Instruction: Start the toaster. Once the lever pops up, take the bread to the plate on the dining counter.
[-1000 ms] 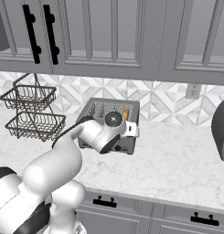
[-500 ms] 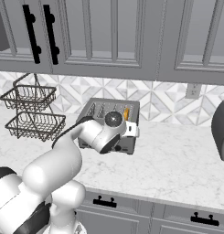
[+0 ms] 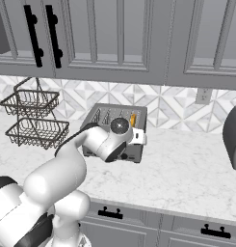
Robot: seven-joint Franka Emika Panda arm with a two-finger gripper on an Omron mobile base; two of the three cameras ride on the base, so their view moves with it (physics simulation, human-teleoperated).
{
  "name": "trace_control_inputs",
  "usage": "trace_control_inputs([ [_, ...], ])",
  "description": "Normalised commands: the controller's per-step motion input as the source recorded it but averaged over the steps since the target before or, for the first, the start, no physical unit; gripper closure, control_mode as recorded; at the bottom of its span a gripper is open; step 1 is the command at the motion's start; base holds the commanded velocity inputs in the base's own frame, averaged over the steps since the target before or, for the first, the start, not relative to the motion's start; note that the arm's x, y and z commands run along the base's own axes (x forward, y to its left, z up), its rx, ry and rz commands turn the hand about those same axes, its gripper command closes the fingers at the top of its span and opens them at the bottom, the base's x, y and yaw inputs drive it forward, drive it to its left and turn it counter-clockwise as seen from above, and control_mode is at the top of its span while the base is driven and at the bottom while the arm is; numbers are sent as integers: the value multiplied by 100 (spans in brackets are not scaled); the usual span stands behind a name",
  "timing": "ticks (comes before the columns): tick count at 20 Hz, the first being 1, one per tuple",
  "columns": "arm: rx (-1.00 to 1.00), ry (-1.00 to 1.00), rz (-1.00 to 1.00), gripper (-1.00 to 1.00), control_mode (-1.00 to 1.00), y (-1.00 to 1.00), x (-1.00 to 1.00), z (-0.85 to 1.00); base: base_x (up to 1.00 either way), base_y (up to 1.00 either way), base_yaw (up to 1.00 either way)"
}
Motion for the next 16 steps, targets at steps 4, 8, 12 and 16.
trace_control_inputs([
  [4, 0, 0, 0, -100, -100, 0, 0, 0, 0, 0, 0],
  [8, 0, 0, 0, -100, -100, 0, 0, 0, 0, 0, 0],
  [12, 0, 0, 0, -100, -100, 0, 0, 0, 0, 0, 0],
  [16, 0, 0, 0, -100, -100, 0, 0, 0, 0, 0, 0],
])
